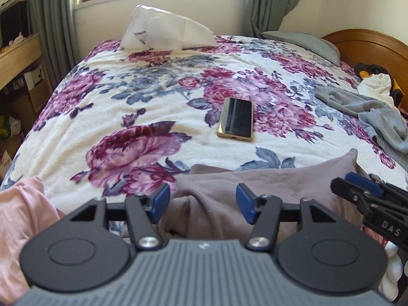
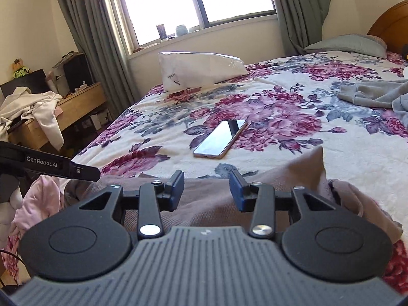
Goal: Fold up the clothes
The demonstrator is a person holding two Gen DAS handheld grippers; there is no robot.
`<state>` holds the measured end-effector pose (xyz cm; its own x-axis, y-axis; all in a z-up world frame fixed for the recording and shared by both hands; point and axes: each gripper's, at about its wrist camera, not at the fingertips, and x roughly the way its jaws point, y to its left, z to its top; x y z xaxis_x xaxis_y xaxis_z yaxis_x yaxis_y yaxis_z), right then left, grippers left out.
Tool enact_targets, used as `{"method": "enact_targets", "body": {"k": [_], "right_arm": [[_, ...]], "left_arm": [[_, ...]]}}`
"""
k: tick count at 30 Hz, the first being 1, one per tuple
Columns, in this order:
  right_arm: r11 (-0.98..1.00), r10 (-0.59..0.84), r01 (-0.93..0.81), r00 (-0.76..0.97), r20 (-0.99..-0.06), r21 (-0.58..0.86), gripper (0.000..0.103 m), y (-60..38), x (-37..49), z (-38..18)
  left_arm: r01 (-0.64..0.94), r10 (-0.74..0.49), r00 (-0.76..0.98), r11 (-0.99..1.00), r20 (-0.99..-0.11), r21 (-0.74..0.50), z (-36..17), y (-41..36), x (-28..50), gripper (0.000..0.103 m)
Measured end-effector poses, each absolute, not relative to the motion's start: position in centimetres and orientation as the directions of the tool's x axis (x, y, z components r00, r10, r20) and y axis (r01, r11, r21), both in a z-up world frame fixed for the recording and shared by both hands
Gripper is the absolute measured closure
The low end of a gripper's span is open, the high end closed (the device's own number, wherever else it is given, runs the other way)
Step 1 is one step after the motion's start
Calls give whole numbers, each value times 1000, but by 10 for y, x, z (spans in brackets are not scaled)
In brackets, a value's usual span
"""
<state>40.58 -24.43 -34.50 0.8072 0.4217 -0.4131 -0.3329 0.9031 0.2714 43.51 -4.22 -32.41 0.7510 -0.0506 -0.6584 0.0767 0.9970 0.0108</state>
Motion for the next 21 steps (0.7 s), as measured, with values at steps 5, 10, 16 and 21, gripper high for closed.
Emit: {"method": "enact_targets", "body": {"k": [5, 10, 16, 21], "right_arm": [[917, 396, -314, 800, -451, 248, 62, -246, 415, -364], [930, 362, -271, 802, -476, 249, 66, -268, 423, -380], [963, 265, -203, 835, -482, 178, 66, -290, 422, -383], [963, 202, -80, 849, -489, 259, 65, -327, 422, -386]], "left_arm": [[173, -136, 724, 985, -676, -13, -352, -51, 439, 45], [188, -168, 721, 981, -673, -43, -366, -42, 446, 44], [146, -150, 714, 987, -684, -64, -365, -36, 448, 45], [108, -126, 723, 992, -679, -70, -362, -26, 439, 45]]}}
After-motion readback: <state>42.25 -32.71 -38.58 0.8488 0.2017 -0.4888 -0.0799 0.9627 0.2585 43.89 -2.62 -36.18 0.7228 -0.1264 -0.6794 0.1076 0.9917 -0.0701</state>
